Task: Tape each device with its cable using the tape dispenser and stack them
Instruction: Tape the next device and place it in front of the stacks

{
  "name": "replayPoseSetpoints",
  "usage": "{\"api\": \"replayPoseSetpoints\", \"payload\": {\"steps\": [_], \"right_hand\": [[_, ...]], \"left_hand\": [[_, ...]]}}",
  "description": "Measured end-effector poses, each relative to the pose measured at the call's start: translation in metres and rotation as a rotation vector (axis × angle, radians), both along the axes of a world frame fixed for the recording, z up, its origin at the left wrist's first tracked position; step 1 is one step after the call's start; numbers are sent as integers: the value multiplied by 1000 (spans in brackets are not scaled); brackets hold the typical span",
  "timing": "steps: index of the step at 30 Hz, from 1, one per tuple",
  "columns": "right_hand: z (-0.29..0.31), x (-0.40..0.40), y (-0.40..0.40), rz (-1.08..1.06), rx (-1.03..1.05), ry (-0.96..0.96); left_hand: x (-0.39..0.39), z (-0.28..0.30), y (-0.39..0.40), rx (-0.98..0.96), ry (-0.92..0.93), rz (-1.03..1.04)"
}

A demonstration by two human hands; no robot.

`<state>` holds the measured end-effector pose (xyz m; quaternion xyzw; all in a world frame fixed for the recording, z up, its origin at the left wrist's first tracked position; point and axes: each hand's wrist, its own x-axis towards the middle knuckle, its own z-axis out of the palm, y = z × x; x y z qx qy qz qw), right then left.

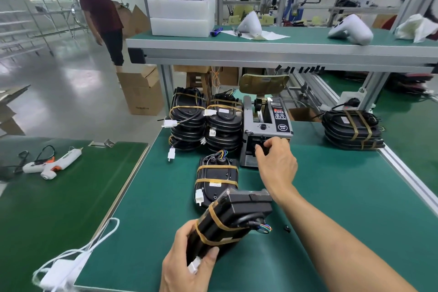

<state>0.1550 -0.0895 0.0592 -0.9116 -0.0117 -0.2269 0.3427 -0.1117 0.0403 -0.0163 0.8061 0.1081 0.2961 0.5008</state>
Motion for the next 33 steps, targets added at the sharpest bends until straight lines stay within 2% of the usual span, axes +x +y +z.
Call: {"api": "replayPoseSetpoints", "payload": {"steps": [8, 18, 21, 23, 26, 29, 31, 33], "right_hand": [[4, 2, 0, -16, -13, -32], [9, 1, -2, -8, -136, -65], [12, -2, -7, -3, -88, -68], [12, -7, -18, 22, 123, -36], [18, -30, -36, 82, 654, 48], [32, -71, -49, 148, 1058, 248], [43, -104, -53, 279, 1214, 391], [55, -136, -53, 374, 1230, 439]], "left_hand": [[-1, 1, 1, -6, 10, -9], [-1, -1, 1, -5, 27, -5], [-1, -1, 1, -5, 21, -12], [-1, -1, 2, -6, 18, -14], [-1, -2, 1, -1, 8, -9], [0, -1, 2, 1, -6, -21], [-2, 1, 3, 19, -12, -30], [-2, 1, 3, 17, -23, -30]]}}
